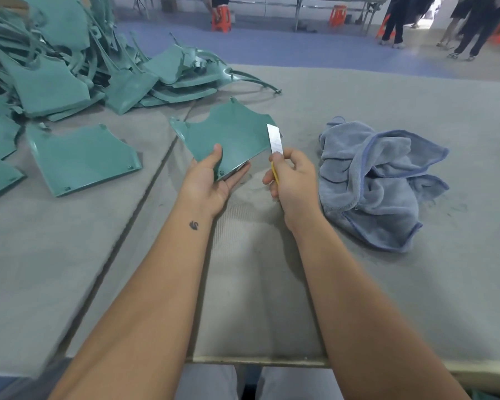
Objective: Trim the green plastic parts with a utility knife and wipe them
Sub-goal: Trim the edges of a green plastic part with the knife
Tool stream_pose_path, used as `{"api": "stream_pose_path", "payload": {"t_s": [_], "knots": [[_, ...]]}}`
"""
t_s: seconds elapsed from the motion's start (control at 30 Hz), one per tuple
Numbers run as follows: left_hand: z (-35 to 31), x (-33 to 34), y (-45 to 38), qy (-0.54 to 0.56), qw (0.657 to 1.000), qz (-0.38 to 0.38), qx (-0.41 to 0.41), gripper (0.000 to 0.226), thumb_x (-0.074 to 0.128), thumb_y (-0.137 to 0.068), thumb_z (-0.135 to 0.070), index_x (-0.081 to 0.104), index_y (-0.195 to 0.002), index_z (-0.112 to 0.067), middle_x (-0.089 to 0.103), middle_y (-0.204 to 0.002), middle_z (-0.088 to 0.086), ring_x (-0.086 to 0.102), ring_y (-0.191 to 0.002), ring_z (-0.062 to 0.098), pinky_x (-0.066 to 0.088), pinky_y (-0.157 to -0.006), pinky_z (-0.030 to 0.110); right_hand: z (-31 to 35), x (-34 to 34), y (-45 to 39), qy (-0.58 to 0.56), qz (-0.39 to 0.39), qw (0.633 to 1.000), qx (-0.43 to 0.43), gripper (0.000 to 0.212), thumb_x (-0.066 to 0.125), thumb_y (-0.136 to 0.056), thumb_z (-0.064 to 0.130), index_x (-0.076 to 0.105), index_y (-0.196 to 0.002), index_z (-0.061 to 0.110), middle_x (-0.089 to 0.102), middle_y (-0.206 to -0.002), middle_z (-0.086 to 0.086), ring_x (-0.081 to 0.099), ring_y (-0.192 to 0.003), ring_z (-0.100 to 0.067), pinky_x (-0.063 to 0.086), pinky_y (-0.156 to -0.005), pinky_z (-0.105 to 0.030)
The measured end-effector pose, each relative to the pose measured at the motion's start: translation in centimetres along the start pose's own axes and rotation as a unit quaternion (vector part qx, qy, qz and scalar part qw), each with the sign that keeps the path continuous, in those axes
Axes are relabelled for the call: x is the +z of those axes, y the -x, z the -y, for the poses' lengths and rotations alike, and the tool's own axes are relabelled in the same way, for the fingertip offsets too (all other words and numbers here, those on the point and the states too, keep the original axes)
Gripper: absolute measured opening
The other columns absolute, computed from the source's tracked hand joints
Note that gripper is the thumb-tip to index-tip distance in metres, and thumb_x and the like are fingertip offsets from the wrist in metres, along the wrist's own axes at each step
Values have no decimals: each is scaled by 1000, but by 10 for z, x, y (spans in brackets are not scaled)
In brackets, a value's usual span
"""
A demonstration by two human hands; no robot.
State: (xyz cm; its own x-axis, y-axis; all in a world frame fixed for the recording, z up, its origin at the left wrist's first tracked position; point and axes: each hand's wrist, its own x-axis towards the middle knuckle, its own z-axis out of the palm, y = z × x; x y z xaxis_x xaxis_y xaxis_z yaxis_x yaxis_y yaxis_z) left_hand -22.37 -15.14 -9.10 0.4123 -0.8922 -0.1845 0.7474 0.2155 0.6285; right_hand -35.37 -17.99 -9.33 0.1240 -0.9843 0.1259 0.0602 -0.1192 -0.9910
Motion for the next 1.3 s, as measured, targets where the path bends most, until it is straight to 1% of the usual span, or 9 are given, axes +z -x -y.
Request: {"api": "stream_pose_path", "payload": {"t_s": [0.27,0.47,0.67,0.77,0.93,1.0,1.1,1.17,1.3], "knots": [[0,0,-1,5,1000,2,4,27,51,-99,-9,53,-126,-6,70,-104,11,71,-84,27,60,-59,38,-8,-3,-3,-2,-18,1000,-23,31,46,-101,20,56,-71,17,42,-51,2,32,-44,-7,27,-45,-21],[0,-1,-1,-3,1000,6,7,33,49,-99,-10,51,-132,-4,70,-103,12,73,-79,26,60,-60,37,-17,3,-4,121,32,989,-84,33,49,-98,18,51,-65,22,39,-51,6,34,-52,-15,29,-55,-32],[-1,0,-2,4,1000,5,4,33,50,-99,-10,51,-131,-5,70,-104,12,72,-81,27,59,-58,37,-16,-1,-5,35,-9,997,-64,31,47,-99,20,53,-68,20,38,-49,8,31,-48,-10,27,-46,-24],[-1,-1,-2,7,1000,8,4,30,49,-100,-10,52,-129,-5,72,-95,10,73,-76,25,59,-56,35,-19,0,-5,74,21,994,-78,32,48,-98,18,51,-66,21,38,-51,6,32,-50,-13,28,-52,-29],[-1,-2,-2,5,1000,2,8,32,49,-100,-11,52,-130,-4,69,-103,12,71,-80,24,59,-57,35,-22,0,-4,164,101,975,-108,32,51,-96,22,53,-64,25,43,-51,10,37,-52,-14,31,-57,-31],[-1,-1,-2,10,1000,0,6,27,48,-100,-10,54,-126,-4,70,-100,12,72,-79,25,60,-59,37,-20,0,-2,132,90,982,-98,31,51,-96,22,54,-66,23,41,-49,10,35,-49,-12,29,-51,-28],[-1,-1,-4,22,999,9,-22,18,41,-103,-15,57,-109,-8,71,-95,12,69,-84,30,59,-69,44,-12,-2,-2,-26,38,998,-43,31,47,-101,19,57,-71,16,37,-51,2,31,-46,-8,25,-44,-19],[-1,0,-4,-16,999,19,-42,22,35,-102,-16,56,-106,-13,69,-100,11,65,-86,28,54,-76,41,-8,-2,-2,-75,36,996,-27,36,42,-103,25,62,-75,14,35,-54,0,30,-45,-6,25,-42,-15],[3,2,-3,-71,996,44,-17,31,33,-101,-5,51,-126,-8,64,-119,13,64,-90,23,56,-69,32,-8,-1,-1,-35,49,998,-10,46,35,-104,37,66,-78,14,35,-60,-1,29,-48,-6,27,-45,-14]]}}
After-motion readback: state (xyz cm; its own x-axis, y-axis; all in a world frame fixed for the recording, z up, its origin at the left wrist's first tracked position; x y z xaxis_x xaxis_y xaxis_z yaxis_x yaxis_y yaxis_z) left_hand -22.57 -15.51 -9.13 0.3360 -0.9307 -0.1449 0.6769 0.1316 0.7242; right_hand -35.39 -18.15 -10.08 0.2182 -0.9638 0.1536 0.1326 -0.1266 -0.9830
